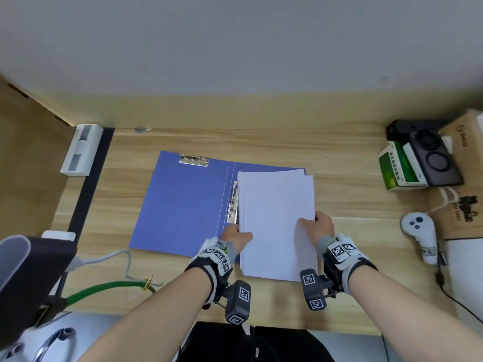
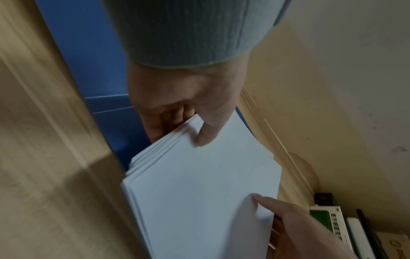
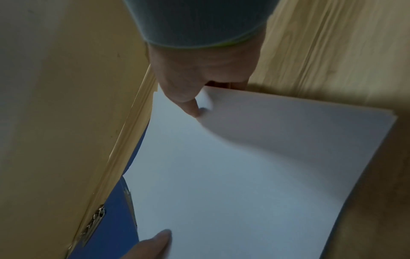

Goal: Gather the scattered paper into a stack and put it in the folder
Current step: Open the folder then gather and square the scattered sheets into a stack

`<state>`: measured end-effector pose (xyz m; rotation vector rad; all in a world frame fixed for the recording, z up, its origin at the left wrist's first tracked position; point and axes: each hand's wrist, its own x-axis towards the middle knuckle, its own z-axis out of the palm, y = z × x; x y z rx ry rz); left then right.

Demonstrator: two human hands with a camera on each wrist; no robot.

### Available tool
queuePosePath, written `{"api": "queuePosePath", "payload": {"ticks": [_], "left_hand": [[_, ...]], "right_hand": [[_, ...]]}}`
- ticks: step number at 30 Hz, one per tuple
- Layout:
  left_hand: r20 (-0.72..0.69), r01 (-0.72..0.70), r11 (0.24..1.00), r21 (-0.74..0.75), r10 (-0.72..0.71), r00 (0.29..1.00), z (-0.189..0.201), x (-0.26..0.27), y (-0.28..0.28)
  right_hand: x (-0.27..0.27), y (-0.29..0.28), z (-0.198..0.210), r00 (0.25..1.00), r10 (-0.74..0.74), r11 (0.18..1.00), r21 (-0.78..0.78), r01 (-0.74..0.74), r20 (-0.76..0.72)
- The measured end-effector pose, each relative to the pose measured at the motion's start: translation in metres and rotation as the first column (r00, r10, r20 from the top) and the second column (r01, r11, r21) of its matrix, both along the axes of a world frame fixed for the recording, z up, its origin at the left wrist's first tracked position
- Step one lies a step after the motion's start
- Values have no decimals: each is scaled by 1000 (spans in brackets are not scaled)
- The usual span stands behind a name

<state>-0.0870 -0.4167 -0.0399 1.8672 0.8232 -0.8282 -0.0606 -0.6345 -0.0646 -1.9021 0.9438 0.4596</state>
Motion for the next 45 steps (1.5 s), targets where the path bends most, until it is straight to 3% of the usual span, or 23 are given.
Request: {"api": "queuePosePath", "payload": {"ticks": [4,9,14,21,26,33,39,45], "left_hand": [[-45,64,998,-19,-65,997,-3,-7,-24],[36,164,985,-53,-162,986,1,-11,-39],[257,208,978,31,-209,944,43,24,-33],[539,121,991,-52,-74,839,110,89,-11],[510,41,986,-159,46,859,110,90,-3],[524,12,968,-251,126,842,98,73,-9],[527,33,950,-310,143,837,100,80,-9],[479,32,952,-304,124,869,68,64,-10]], "right_hand": [[-16,-16,1,998,-51,999,16,52,-48],[-30,-43,2,999,-37,993,113,39,-22],[-5,-40,53,983,-102,966,250,62,150],[53,-27,120,888,-230,929,362,78,399],[43,-19,132,867,-155,915,400,-54,473],[23,-8,119,888,-117,911,405,-83,446],[32,-13,124,886,-125,908,412,-79,447],[18,-15,100,916,-57,917,383,-109,396]]}}
